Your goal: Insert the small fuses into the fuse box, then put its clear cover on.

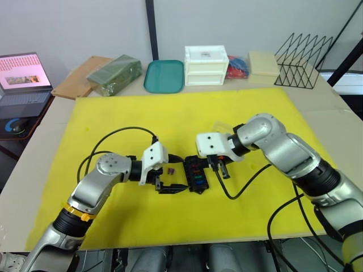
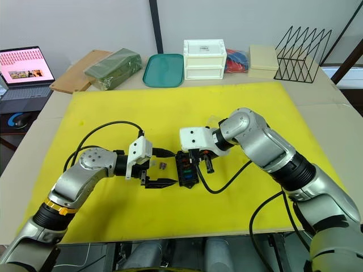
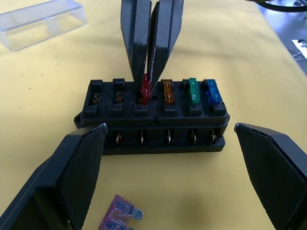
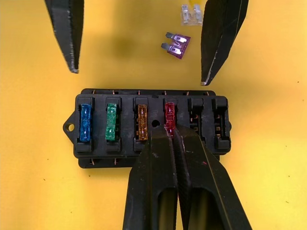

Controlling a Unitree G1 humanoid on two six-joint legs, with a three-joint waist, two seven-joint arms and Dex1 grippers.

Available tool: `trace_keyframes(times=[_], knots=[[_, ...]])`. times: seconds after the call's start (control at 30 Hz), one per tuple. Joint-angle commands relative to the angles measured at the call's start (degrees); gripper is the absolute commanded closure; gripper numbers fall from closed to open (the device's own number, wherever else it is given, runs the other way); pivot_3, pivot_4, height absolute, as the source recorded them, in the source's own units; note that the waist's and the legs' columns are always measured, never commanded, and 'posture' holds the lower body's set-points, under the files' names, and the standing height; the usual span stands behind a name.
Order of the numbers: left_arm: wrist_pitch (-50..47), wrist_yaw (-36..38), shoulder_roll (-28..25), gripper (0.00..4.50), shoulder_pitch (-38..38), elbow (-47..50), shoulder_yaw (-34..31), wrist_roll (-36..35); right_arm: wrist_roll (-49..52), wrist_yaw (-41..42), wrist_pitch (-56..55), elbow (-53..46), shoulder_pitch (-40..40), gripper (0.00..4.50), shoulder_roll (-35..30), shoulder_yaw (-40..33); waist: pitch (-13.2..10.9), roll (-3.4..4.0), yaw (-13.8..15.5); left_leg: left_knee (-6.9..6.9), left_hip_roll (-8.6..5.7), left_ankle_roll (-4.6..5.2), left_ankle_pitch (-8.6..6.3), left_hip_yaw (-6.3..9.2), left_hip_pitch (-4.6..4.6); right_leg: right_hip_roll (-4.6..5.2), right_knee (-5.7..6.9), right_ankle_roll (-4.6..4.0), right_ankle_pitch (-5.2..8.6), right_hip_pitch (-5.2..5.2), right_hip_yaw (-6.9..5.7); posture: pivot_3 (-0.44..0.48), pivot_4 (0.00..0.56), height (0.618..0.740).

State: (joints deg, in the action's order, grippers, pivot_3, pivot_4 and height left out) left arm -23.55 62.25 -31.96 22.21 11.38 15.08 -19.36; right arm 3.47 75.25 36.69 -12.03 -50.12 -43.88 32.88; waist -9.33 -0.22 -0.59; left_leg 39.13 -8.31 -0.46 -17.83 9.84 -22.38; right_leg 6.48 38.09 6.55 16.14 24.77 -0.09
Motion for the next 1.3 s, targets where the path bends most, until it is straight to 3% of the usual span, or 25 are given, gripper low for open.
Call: trace_keyframes(times=[0.03, 0.1, 0.2, 0.27, 0.83, 0.93, 1.0, 1.3], knots=[[-0.2, -0.1, 0.1, 0.02, -0.1, 1.8, 0.0, -0.3, -1.2, 0.5, 0.3, 0.9, 0.0, 4.50, 0.5, 0.3, 0.0, 0.00, 0.0, 0.00, 0.00, 0.00, 0.00, 0.00, 0.00, 0.00, 0.00, 0.00, 0.00, 0.00, 0.00, 0.000, 0.150, 0.740], [-0.4, -0.1, 0.0, 0.02, -0.2, 1.9, -0.1, -0.4, -1.0, 0.7, 0.5, 0.7, -0.1, 4.50, 0.6, 0.1, 0.0, 0.00, 0.0, 0.00, 0.00, 0.00, 0.00, 0.00, 0.00, 0.00, 0.00, 0.00, 0.00, 0.00, 0.00, 0.000, 0.150, 0.740], [-0.6, -0.2, 0.0, 0.00, -0.2, 2.0, -0.1, -0.4, -0.6, 0.7, 1.0, 0.4, -0.2, 3.87, 0.8, -0.5, 0.0, 0.00, 0.0, 0.00, 0.00, 0.00, 0.00, 0.00, 0.00, 0.00, 0.00, 0.00, 0.00, 0.00, 0.00, 0.000, 0.150, 0.740], [-0.7, -0.2, 0.0, 0.00, -0.2, 2.1, -0.2, -0.4, -0.4, 0.6, 1.6, 0.2, -0.2, 3.22, 1.0, -0.9, 0.0, 0.00, 0.0, 0.00, 0.00, 0.00, 0.00, 0.00, 0.00, 0.00, 0.00, 0.00, 0.00, 0.00, 0.00, 0.000, 0.150, 0.740], [-1.4, 0.0, -0.2, 0.00, 0.9, 1.7, -0.9, -0.8, 4.4, 1.3, 5.3, -4.3, -1.7, 3.22, -0.2, -7.2, 0.0, 0.00, 0.0, 0.00, 0.00, 0.00, 0.00, 0.00, 0.00, 0.00, 0.00, 0.00, 0.00, 0.00, 0.00, 0.000, 0.150, 0.740], [-1.7, 0.2, -0.4, 0.00, 1.0, 1.6, -1.0, -0.9, 5.6, 0.4, 3.9, -4.9, 0.0, 3.80, 0.0, -8.8, 0.0, 0.00, 0.1, 0.00, 0.00, 0.00, 0.00, 0.00, 0.00, 0.00, 0.00, 0.00, 0.00, 0.00, 0.00, 0.000, 0.150, 0.740], [-1.7, 0.2, -0.5, 0.00, 1.0, 1.6, -1.1, -0.9, 6.5, 0.1, 2.4, -5.3, 1.7, 4.46, 0.2, -9.8, 0.0, 0.00, 0.1, 0.00, 0.00, 0.00, 0.00, 0.00, 0.00, 0.00, 0.00, 0.00, 0.00, 0.00, 0.00, 0.000, 0.150, 0.740], [-2.1, 0.4, -0.7, 0.00, 1.4, 1.7, -1.2, -1.0, 8.1, -3.5, -2.1, -5.0, 7.5, 4.46, 2.6, -11.9, 0.0, 0.00, 0.0, 0.00, 0.00, 0.00, 0.00, 0.00, 0.00, 0.00, 0.00, 0.00, 0.00, 0.00, 0.00, 0.000, 0.150, 0.740]])
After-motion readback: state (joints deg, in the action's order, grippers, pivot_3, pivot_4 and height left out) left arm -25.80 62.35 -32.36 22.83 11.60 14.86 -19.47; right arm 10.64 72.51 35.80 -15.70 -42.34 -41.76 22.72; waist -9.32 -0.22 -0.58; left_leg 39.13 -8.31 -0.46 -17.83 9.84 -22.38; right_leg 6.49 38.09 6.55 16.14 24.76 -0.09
